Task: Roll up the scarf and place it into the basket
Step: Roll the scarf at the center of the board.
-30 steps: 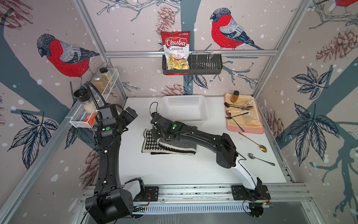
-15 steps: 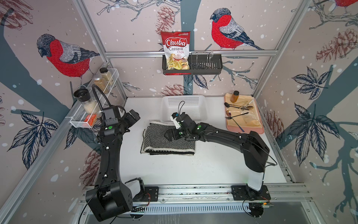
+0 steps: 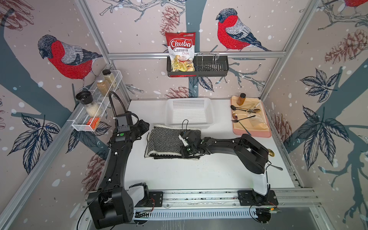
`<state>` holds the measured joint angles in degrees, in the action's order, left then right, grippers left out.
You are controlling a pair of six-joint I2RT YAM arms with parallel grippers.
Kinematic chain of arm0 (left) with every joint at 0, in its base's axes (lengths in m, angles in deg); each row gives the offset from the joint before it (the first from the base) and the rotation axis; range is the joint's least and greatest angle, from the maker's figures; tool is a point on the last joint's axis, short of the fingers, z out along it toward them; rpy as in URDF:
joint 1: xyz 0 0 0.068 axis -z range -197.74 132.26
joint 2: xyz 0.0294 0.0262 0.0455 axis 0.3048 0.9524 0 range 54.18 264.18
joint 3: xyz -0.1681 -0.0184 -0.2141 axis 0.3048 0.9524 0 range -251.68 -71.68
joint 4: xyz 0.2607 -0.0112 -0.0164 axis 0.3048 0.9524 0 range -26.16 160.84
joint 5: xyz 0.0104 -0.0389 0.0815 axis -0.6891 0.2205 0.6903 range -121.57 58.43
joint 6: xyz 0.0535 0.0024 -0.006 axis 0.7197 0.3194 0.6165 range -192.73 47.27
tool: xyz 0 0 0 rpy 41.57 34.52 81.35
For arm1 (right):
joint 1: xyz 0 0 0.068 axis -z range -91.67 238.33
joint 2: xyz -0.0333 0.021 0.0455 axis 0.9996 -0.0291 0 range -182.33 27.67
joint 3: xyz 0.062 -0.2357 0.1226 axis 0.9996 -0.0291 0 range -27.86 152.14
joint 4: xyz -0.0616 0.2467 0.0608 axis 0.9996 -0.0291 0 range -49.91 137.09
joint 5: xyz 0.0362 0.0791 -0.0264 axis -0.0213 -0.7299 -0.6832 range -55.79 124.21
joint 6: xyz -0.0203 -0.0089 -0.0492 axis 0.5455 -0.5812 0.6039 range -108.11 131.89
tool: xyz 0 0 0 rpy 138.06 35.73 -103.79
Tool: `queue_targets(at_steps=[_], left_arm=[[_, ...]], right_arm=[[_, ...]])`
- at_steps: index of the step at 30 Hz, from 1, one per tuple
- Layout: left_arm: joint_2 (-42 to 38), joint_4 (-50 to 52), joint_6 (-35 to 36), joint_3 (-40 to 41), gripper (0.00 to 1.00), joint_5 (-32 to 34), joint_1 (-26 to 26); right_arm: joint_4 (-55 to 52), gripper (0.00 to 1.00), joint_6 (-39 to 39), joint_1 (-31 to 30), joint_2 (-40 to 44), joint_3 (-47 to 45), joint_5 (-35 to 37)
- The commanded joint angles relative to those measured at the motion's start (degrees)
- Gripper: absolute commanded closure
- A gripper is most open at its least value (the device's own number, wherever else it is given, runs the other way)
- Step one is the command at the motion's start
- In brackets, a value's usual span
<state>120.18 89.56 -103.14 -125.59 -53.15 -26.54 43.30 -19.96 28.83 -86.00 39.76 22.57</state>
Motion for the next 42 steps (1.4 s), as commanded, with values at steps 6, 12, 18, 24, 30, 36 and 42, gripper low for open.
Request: queue_targets(at_steps=[6, 12, 18, 24, 30, 36, 42], left_arm=[[0.4, -6.4, -6.4, 8.3, 1.0, 0.2, 14.6], [4.6, -11.7, -12.3, 17.5, 1.0, 4.8, 18.9], [11.4, -14.4, -13.8, 20.5, 1.0, 10.7, 18.5], [9.5, -17.5, -12.8, 19.0, 1.0, 6.1, 18.8], [3.1, -13.3, -8.1, 11.6, 0.75, 4.1, 21.3], [8.5, -18.1, -6.0, 6.6, 0.58, -4.1, 30.5], [17.6, -29.7, -9.0, 3.3, 0.71, -6.3, 41.0]], right_arm=[[-7.4, 1.0, -3.3, 1.0, 12.0, -17.7, 1.6], [-7.9, 0.97, -3.4, 3.6, 22.9, -17.4, 6.4], [-9.0, 0.95, -3.9, 9.7, 29.4, -20.8, 10.7], [-4.9, 0.33, -3.8, 18.1, 31.6, -26.4, 8.9], [3.3, 0.32, -5.8, 21.0, 31.5, -32.3, 0.9], [7.2, 0.33, -10.7, 18.7, 34.5, -38.7, -0.5], [11.9, 0.36, -16.8, 17.7, 37.9, -47.8, -1.2]])
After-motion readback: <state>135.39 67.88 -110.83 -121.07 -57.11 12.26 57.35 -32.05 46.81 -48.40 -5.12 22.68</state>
